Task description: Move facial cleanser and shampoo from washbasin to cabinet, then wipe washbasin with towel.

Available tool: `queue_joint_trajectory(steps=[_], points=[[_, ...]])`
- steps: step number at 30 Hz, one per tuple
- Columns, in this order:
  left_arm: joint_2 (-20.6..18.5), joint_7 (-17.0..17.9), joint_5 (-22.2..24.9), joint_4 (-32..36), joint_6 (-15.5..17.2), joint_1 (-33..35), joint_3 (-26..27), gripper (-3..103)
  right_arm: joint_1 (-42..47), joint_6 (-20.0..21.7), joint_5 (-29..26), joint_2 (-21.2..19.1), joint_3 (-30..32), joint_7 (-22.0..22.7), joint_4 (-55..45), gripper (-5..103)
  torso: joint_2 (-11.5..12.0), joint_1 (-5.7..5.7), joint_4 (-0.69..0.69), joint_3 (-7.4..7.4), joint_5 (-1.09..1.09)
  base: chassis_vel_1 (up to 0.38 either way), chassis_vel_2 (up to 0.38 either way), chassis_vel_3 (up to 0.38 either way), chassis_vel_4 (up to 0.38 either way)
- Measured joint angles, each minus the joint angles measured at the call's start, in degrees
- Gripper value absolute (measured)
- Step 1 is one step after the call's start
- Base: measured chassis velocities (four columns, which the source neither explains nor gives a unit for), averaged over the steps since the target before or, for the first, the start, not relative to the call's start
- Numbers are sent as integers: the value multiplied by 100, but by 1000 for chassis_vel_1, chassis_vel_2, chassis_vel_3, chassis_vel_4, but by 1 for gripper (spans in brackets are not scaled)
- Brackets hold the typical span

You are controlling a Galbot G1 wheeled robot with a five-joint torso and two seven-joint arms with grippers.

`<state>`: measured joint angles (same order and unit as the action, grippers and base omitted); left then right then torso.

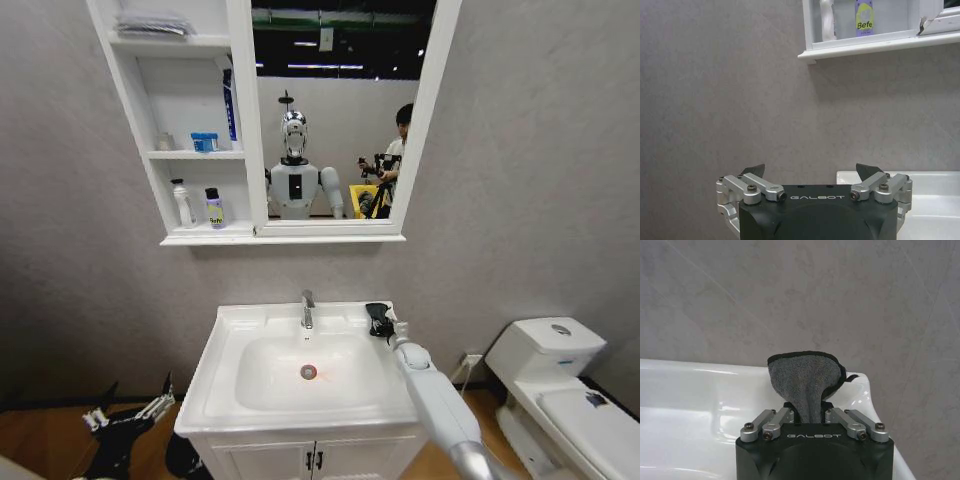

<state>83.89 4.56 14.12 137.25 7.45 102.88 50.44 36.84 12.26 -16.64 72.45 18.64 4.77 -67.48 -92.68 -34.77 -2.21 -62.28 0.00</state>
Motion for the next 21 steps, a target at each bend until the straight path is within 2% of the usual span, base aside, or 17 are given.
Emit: queue_joint_trajectory(steps=[3,4,5,7,8,10,15,21], points=[[0,0,0,0,0,0,0,100,587,616,-439,2,-195,607,-1159,9,-1,1,2,2,-5,0,0,0,0],[0,0,0,0,0,0,0,100,587,616,-439,2,-195,607,-1159,9,-1,1,2,2,-5,0,0,0,0],[0,0,0,0,-1,0,0,100,762,852,-583,15,-284,797,-1401,9,0,2,0,1,1,0,0,0,0],[0,0,0,0,0,0,-1,100,955,1213,-864,61,-469,1097,-1652,5,-1,2,-1,2,-2,0,0,0,0],[0,0,0,0,0,0,-1,100,955,1213,-864,61,-469,1097,-1652,5,-1,2,-1,2,-2,0,0,0,0],[0,0,0,0,-1,0,0,100,1005,1627,-1156,96,-641,1208,-1682,5,0,1,1,1,0,0,0,0,0],[0,0,0,0,-1,0,0,100,942,1985,-1341,138,-813,1206,-1541,5,0,1,0,0,-1,0,0,0,0],[0,0,1,0,-1,0,0,100,767,2082,-1306,257,-909,1187,-1116,5,-1,1,0,1,-1,0,0,0,0]])
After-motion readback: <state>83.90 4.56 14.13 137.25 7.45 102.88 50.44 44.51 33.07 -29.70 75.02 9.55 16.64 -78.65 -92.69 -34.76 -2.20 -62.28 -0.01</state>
